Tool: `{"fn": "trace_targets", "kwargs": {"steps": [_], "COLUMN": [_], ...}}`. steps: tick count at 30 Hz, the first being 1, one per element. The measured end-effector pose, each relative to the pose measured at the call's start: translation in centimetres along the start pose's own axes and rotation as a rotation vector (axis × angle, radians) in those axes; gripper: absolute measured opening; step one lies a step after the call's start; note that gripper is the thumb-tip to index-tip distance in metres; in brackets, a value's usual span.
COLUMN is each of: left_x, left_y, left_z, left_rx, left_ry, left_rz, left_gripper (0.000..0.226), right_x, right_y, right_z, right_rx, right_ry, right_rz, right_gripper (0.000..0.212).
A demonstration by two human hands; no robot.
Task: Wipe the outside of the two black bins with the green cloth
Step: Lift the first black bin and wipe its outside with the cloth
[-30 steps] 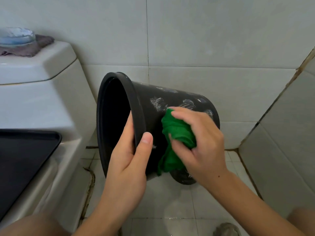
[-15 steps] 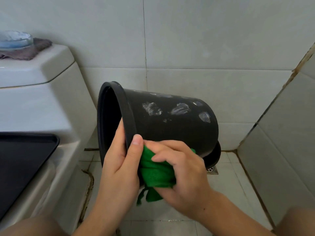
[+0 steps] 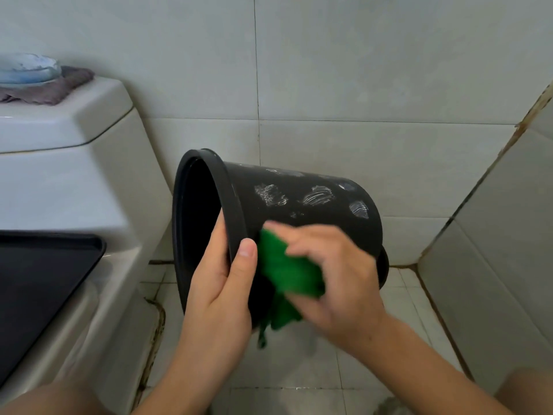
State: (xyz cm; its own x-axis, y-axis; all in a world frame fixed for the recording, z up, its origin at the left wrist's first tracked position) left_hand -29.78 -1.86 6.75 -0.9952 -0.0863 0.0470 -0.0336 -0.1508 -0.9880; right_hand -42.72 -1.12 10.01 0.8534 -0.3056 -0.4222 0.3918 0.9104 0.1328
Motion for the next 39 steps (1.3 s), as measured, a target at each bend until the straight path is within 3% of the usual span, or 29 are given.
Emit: {"fn": "trace_targets", "kwargs": {"steps": [3, 6, 9, 13, 16, 22, 26, 31, 36, 39], "left_x": [0.0, -0.5, -0.5, -0.3, -0.1, -0.2, 0.9, 0.2, 0.9, 0.4], "left_y": [-0.1, 0.2, 0.5, -0.3, -0.4, -0.1, 0.1, 0.2, -0.1, -0.3], "left_z": [-0.1, 0.0, 0.3, 0.0, -0.3, -0.1, -0.5, -0.7, -0.7, -0.5], "left_rx": [0.021, -0.013, -0.036, 0.037, 0.058, 0.048, 0.044, 0.039, 0.047, 0.067], "left_ry": [-0.013, -0.016, 0.011, 0.020, 0.026, 0.018, 0.055, 0.027, 0.069, 0.032], "left_rz": [0.035, -0.036, -0.084, -0.049, -0.028, -0.023, 0.031, 0.001, 0.019, 0.034], "left_gripper": [0.051, 0.055, 0.051, 0.053, 0.056, 0.053, 0.056, 0.059, 0.060, 0.058], "right_x": [-0.7, 0.8, 0.9, -1.5, -1.8, -0.3, -1.3, -1.1, -2.0, -1.3], "right_y": [-1.6, 1.6, 1.9, -3.7, -6.6, -3.2, -5.4, -3.0, -5.3, -3.4], "right_z": [0.3, -0.4, -0.5, 0.3, -0.7, 1.1, 0.5, 0.1, -0.3, -0.6], "right_rx": [0.120, -0.005, -0.048, 0.296, 0.497, 0.259, 0.400, 0.274, 0.404, 0.291], "right_ry": [-0.069, -0.032, 0.006, -0.050, 0.010, 0.062, 0.045, 0.059, -0.010, 0.005], "right_rz": [-0.017, 0.076, 0.063, -0.118, -0.159, -0.084, -0.112, -0.089, -0.140, -0.144], "right_gripper": [0.035, 0.027, 0.031, 0.037, 0.030, 0.033, 0.032, 0.034, 0.033, 0.040]}}
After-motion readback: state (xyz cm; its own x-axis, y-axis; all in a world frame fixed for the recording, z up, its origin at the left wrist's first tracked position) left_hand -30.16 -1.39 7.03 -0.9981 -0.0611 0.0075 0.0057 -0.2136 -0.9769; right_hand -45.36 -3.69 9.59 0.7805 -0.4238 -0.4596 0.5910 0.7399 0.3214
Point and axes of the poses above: each hand's wrist, its own z-axis towards the middle knuckle, its own x-axis out of the palm, y = z × x, the point moved 9 cm from there along z, towards the middle knuckle, and after that the axes turned 13 degrees about -x, right-handed, at the moved point
